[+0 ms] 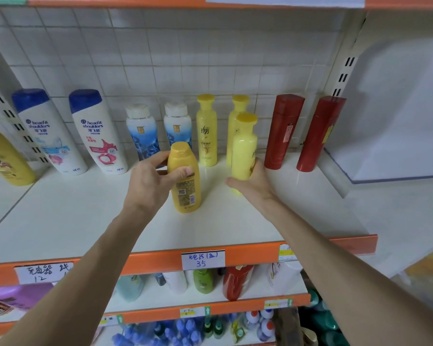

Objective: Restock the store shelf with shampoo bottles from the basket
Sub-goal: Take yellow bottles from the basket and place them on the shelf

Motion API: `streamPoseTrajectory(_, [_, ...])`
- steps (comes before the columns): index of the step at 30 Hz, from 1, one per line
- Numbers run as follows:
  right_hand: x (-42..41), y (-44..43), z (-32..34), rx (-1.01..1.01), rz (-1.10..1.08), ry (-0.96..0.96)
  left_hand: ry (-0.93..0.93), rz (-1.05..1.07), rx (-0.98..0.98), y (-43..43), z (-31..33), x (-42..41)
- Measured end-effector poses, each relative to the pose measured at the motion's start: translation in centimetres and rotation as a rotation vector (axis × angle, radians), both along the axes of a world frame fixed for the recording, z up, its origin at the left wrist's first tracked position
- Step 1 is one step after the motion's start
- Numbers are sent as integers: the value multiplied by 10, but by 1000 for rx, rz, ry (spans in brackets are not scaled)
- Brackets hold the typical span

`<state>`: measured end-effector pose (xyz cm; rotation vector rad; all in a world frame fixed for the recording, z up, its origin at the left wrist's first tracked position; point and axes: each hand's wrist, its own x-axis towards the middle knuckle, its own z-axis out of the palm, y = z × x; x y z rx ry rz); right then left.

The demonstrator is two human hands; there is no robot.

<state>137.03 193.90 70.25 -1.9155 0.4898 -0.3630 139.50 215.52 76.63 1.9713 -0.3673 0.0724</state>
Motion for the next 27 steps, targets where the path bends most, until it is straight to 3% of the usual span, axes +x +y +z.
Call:
streamPoseTrajectory(3, [-7,-8,-1,35,97,13,1,2,2,0,-1,1])
streamPoseTrajectory(9, [5,-1,0,-144,-125,-9,1,5,7,0,0,2])
streamPoseTrajectory(15, [2,-7,-8,-54,0,34,3,7,0,0,-1,3])
streamPoseTrajectory(27, [15,-4,-7,-88,-56,21,-3,-8,-5,2,-2,3])
